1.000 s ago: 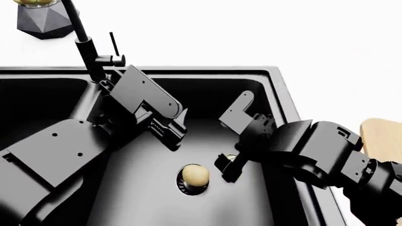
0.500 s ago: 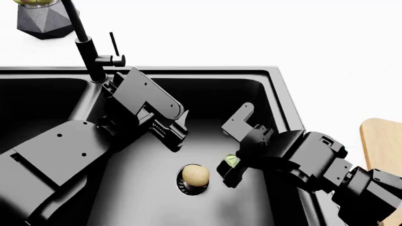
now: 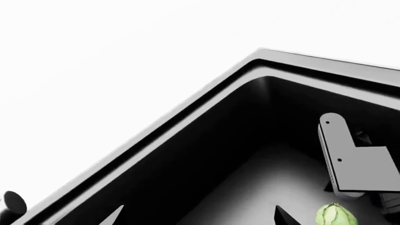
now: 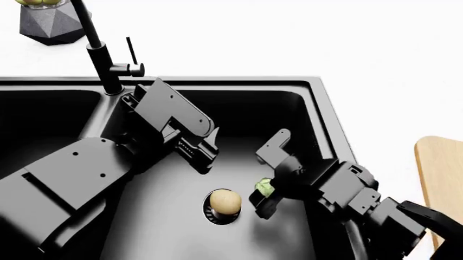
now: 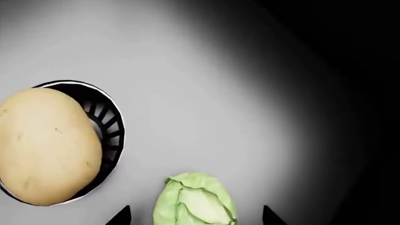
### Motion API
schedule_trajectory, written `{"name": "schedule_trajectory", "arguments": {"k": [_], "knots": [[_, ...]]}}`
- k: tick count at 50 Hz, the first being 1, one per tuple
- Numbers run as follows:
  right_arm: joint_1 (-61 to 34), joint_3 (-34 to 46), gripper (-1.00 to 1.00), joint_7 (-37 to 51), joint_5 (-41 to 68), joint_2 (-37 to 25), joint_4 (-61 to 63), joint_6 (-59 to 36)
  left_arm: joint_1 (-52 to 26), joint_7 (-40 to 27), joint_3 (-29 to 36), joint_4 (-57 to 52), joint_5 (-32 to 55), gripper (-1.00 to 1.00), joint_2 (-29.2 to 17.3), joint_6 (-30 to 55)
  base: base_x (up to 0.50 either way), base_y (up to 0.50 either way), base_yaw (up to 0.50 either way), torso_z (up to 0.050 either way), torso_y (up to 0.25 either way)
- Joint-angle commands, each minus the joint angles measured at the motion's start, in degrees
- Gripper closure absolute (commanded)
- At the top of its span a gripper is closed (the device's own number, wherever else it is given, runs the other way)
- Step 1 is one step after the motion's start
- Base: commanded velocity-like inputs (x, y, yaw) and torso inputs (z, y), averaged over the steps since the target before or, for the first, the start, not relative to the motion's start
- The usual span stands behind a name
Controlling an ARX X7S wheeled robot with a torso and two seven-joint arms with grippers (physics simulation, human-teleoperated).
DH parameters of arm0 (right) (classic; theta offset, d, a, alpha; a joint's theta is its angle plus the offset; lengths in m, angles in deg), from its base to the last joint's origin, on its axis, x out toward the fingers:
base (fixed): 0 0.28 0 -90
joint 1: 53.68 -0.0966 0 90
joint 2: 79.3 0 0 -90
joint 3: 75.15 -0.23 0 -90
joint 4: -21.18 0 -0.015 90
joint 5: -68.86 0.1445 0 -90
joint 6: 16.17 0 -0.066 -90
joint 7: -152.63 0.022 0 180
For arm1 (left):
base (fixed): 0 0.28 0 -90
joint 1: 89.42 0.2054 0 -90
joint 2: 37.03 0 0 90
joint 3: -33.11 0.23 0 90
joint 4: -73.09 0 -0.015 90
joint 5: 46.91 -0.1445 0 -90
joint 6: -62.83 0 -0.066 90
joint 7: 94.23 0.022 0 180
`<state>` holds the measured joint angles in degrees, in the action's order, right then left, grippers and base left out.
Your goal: Pick the vegetables from the sink and place them on the cutting board.
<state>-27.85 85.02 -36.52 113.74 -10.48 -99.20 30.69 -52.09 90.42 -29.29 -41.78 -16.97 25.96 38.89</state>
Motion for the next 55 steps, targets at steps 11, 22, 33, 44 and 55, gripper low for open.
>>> {"name": "schedule_trajectory", "arguments": {"k": [11, 22, 33, 44, 55], "knots": [[2.82, 1.16, -1.00, -4.60, -2.60, 4.20, -12.55, 6.41, 0.13, -0.24, 0.33, 1.08, 0.01, -1.00, 0.13, -0.78, 0.00, 0.00, 0.00, 0.000, -0.002], [3.99, 6.20, 1.00, -8.81, -3.83, 6.31, -17.21, -0.26, -0.03, -0.38, 0.37, 1.17, 0.18, -1.00, 0.18, -0.88, 0.00, 0.00, 0.00, 0.000, -0.010], [4.20, 7.35, 1.00, -9.73, -3.56, 7.31, -17.70, -3.71, 0.33, -0.82, -0.81, 0.50, 0.89, -1.00, -0.10, -0.72, 0.00, 0.00, 0.00, 0.000, -0.009], [-0.79, 3.19, 1.00, -3.44, -0.02, 0.98, -4.44, -9.61, -0.83, -1.14, -1.60, 0.24, 1.53, -1.00, 0.07, 0.14, 0.00, 0.00, 0.00, 0.000, -0.005], [-10.53, -7.46, 1.00, 9.54, 10.34, -10.16, 22.19, -23.31, -1.42, -0.99, -1.25, -1.72, 2.50, -1.00, -0.36, 1.51, 0.00, 0.00, 0.00, 0.000, 0.000]]}}
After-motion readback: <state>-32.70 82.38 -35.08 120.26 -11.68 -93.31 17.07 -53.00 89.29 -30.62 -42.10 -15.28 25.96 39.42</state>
